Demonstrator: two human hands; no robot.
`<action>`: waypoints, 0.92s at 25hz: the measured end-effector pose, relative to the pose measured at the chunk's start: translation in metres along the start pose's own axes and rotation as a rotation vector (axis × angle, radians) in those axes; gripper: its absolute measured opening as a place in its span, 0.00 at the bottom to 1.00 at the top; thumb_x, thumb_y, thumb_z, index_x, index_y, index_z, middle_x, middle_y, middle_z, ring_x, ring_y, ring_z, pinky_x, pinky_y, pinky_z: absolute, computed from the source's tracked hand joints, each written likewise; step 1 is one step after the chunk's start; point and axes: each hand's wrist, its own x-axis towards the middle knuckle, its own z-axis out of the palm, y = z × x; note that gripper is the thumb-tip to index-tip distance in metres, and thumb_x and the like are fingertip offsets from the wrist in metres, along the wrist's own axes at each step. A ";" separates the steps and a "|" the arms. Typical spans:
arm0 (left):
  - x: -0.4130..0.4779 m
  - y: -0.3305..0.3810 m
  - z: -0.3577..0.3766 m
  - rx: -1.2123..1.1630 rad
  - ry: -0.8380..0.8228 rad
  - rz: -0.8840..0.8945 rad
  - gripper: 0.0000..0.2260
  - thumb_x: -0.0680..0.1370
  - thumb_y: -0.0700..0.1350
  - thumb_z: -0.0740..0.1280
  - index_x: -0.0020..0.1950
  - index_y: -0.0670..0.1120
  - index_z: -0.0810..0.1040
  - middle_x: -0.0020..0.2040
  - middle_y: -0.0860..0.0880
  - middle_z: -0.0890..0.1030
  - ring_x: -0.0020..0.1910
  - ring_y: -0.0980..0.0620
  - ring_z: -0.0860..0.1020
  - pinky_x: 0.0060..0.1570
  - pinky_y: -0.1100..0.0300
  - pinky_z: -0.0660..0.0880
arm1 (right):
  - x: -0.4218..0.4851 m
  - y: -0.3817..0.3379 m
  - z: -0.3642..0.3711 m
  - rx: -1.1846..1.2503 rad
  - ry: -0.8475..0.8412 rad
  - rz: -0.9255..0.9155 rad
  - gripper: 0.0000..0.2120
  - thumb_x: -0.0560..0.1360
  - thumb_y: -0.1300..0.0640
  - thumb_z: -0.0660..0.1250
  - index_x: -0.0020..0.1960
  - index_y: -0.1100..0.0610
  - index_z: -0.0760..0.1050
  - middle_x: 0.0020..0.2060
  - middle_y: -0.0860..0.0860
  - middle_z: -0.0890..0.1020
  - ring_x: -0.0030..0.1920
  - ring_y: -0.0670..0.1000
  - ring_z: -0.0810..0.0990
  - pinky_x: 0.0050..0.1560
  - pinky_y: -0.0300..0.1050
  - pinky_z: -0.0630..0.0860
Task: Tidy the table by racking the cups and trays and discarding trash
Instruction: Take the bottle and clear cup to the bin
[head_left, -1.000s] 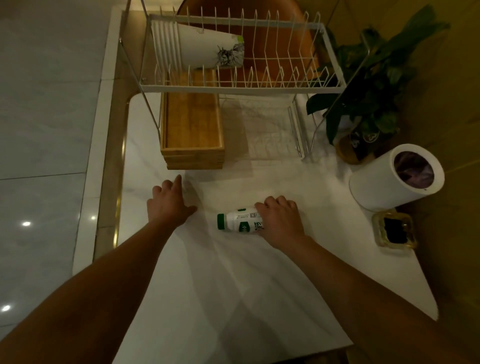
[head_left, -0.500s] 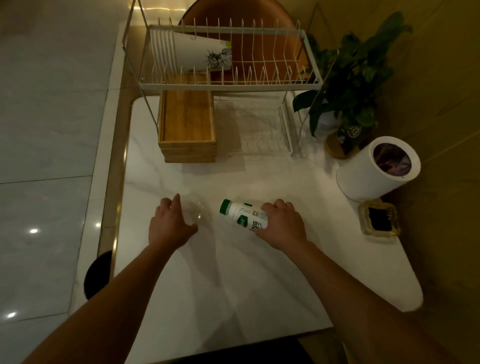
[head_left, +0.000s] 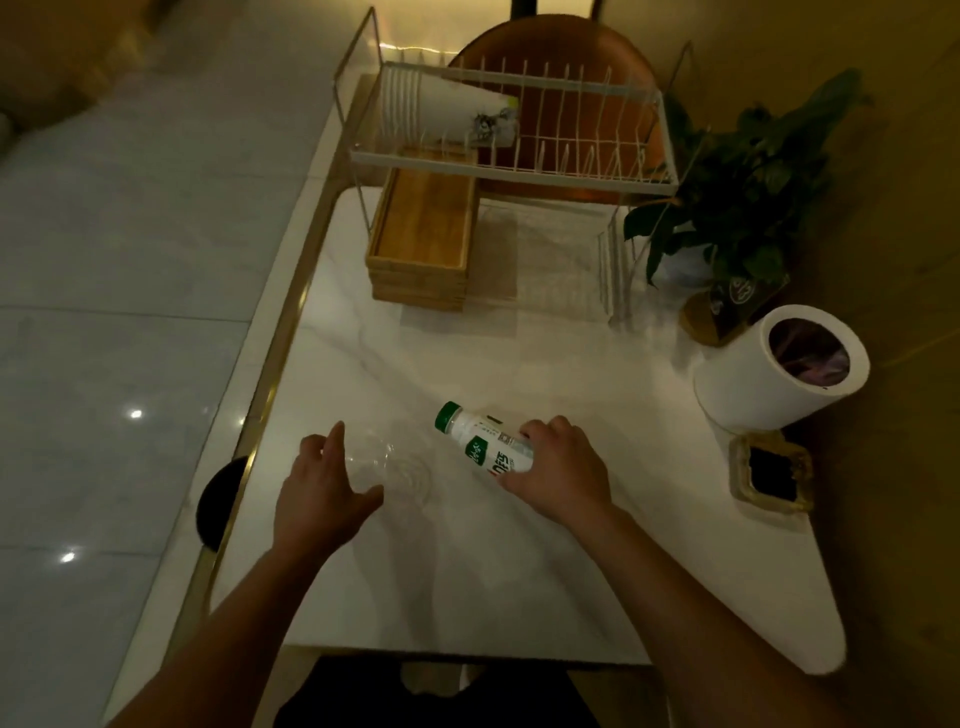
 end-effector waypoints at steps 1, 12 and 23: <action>-0.008 -0.004 -0.001 -0.004 0.006 -0.011 0.48 0.65 0.57 0.78 0.78 0.46 0.58 0.68 0.42 0.70 0.60 0.41 0.76 0.50 0.48 0.78 | -0.003 -0.002 0.001 0.003 -0.012 -0.016 0.31 0.65 0.38 0.72 0.63 0.50 0.71 0.55 0.51 0.74 0.55 0.52 0.73 0.46 0.48 0.76; -0.084 -0.100 -0.049 -0.188 0.029 -0.058 0.44 0.69 0.56 0.76 0.79 0.49 0.58 0.72 0.42 0.67 0.67 0.42 0.72 0.59 0.46 0.75 | -0.071 -0.086 0.039 -0.048 -0.022 -0.060 0.31 0.64 0.36 0.71 0.62 0.48 0.71 0.54 0.50 0.73 0.54 0.51 0.73 0.44 0.45 0.74; -0.204 -0.270 -0.076 -0.338 -0.020 -0.311 0.39 0.69 0.54 0.75 0.76 0.53 0.61 0.67 0.45 0.69 0.54 0.51 0.72 0.42 0.60 0.69 | -0.159 -0.228 0.127 -0.147 -0.147 -0.153 0.34 0.62 0.33 0.70 0.62 0.48 0.70 0.54 0.50 0.74 0.54 0.51 0.74 0.46 0.48 0.77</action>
